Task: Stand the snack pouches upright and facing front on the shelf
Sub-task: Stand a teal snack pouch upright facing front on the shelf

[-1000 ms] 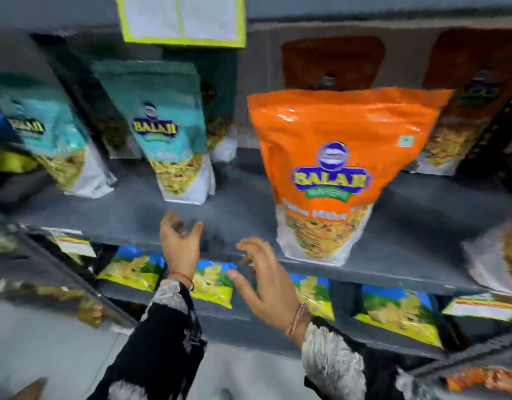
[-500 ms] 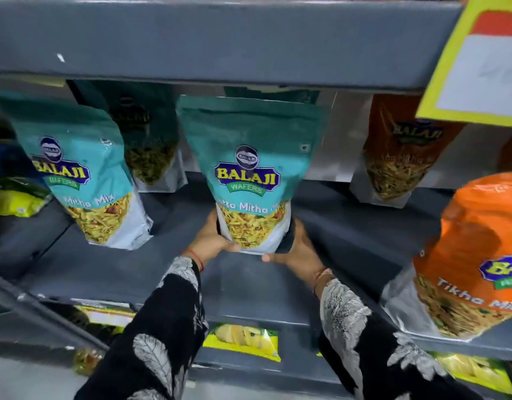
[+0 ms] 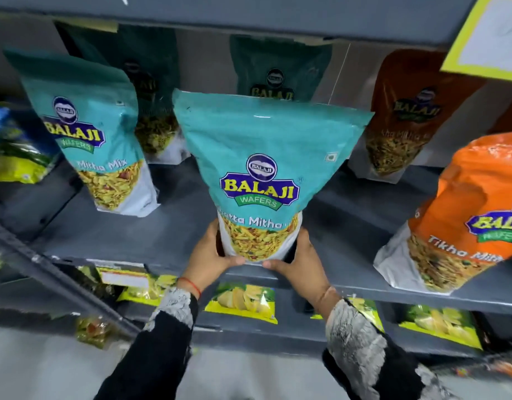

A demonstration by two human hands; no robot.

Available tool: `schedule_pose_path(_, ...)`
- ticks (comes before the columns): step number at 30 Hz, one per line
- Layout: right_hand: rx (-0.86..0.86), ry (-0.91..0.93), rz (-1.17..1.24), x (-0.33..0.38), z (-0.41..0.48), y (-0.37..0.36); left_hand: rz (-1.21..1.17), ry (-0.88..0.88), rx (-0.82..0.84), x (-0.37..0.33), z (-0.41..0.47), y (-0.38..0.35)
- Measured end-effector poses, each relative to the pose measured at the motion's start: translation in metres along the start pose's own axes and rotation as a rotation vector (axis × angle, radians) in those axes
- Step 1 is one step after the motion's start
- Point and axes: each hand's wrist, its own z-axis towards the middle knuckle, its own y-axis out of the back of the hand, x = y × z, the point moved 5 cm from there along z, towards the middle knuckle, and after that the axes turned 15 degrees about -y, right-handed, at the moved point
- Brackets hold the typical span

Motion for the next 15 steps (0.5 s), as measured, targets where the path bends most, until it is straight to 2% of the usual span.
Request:
schedule_pose_path(6,-0.01,0.025,-0.062,-0.001,-0.018,-0.002,0.054,-0.007,-0.003,-0.012,-0.02,0.0)
schedule_pose_path(9,-0.008,0.058,0.029,0.004,-0.022,-0.001,0.093,-0.017,0.03,-0.017,-0.021,0.001)
schedule_pose_path(11,-0.214,0.13,0.059,0.002,-0.038,0.003,0.079,-0.022,0.0,-0.013,-0.029,0.01)
schedule_pose_path(12,-0.348,0.173,0.005,0.0,-0.056,0.001,0.041,-0.008,-0.091,-0.008,-0.035,0.017)
schedule_pose_path(13,-0.429,0.241,-0.039,0.002,-0.078,-0.008,-0.021,0.003,-0.251,-0.01,-0.044,0.031)
schedule_pose_path(14,-0.414,0.326,-0.064,0.008,-0.097,-0.025,-0.071,-0.01,-0.457,-0.011,-0.052,0.048)
schedule_pose_path(15,-0.323,0.389,-0.065,0.017,-0.11,-0.049,-0.111,-0.044,-0.669,-0.016,-0.061,0.069)
